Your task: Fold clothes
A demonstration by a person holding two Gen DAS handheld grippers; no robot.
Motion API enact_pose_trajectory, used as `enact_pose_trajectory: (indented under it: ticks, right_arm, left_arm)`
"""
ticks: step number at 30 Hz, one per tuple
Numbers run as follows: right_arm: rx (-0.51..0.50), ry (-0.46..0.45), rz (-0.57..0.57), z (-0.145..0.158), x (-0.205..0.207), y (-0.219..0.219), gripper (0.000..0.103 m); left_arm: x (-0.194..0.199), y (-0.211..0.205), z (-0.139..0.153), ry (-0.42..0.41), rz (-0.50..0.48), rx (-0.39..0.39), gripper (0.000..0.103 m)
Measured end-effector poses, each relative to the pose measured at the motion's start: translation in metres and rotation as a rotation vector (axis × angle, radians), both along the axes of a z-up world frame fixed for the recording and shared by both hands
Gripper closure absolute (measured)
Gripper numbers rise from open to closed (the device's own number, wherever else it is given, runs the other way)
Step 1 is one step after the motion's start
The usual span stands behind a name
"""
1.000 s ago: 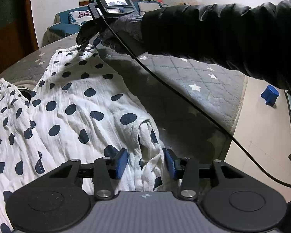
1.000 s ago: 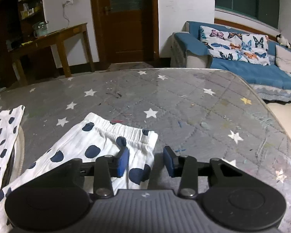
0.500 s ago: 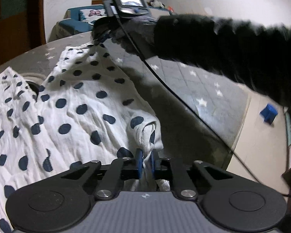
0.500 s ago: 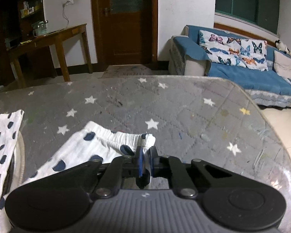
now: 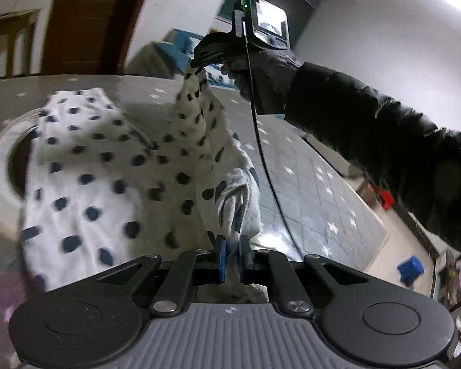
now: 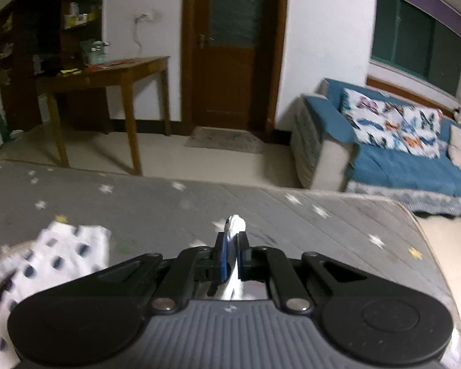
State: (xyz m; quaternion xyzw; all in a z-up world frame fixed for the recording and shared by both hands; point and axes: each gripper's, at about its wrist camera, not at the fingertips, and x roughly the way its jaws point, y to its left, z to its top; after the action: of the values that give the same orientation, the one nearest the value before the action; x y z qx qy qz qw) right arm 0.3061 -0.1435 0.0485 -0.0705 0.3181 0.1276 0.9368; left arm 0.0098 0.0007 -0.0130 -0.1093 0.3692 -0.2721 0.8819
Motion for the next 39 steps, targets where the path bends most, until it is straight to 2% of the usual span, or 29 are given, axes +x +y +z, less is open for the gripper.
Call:
enact_pose_trajectory:
  ticks: [8,15,21,26,30,32,34,39]
  right_arm:
    - [-0.019,-0.028,0.097,0.016,0.003,0.109,0.098]
    - [-0.031,-0.005,0.172,-0.004,0.0,0.195,0.098]
    - [-0.016,0.036,0.22,-0.024,0.0,0.236,0.097]
    - [0.002,0.063,0.277,-0.032,-0.004,0.242,0.09]
    - [-0.012,0.064,0.323,-0.023,-0.015,0.229,0.085]
    - [-0.021,0.071,0.347,-0.019,-0.021,0.218,0.082]
    - [-0.037,0.085,0.384,-0.016,-0.034,0.201,0.079]
    - [-0.094,0.112,0.491,-0.017,-0.086,0.162,0.077]
  left_arm:
    - [-0.021,0.058,-0.002,0.02,0.148,-0.049,0.096]
    - [-0.033,0.092,-0.009,0.045,0.243,-0.066,0.096]
    - [-0.042,0.108,-0.013,0.07,0.302,-0.061,0.096]
    - [-0.041,0.113,-0.026,0.123,0.323,-0.038,0.094]
    - [-0.043,0.117,-0.029,0.141,0.321,-0.013,0.09]
    - [-0.044,0.118,-0.029,0.137,0.316,-0.004,0.082]
    - [-0.044,0.118,-0.03,0.135,0.311,0.002,0.068]
    - [-0.044,0.114,-0.035,0.163,0.298,0.018,0.063]
